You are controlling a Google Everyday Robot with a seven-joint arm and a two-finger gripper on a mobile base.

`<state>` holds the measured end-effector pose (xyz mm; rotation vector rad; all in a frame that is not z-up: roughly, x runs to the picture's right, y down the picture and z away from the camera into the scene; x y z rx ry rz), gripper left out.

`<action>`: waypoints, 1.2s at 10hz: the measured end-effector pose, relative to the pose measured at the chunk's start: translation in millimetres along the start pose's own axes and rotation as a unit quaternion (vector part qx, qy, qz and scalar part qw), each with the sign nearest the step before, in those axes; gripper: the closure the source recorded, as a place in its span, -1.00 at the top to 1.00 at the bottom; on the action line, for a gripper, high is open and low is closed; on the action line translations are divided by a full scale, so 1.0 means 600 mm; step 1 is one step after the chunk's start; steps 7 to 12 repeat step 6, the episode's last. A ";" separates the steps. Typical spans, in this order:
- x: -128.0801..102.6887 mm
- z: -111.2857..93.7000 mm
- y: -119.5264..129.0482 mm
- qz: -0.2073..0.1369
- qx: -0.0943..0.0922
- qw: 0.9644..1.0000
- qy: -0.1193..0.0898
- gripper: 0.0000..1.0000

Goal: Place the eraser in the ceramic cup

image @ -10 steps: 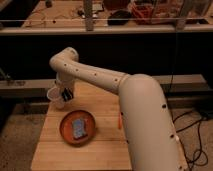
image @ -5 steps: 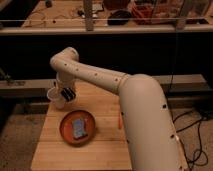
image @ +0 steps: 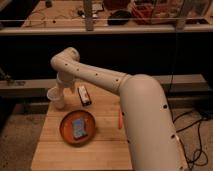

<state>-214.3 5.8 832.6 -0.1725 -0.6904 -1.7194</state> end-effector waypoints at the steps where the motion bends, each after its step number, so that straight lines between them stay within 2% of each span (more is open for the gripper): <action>1: 0.000 -0.002 0.004 -0.001 -0.001 1.000 0.001 -0.16; 2: -0.002 -0.002 0.008 0.001 -0.001 1.000 0.000 -0.07; 5: 0.005 0.007 0.047 0.013 0.000 1.000 0.005 0.48; 12: 0.005 0.006 0.044 0.013 0.001 1.000 0.004 0.49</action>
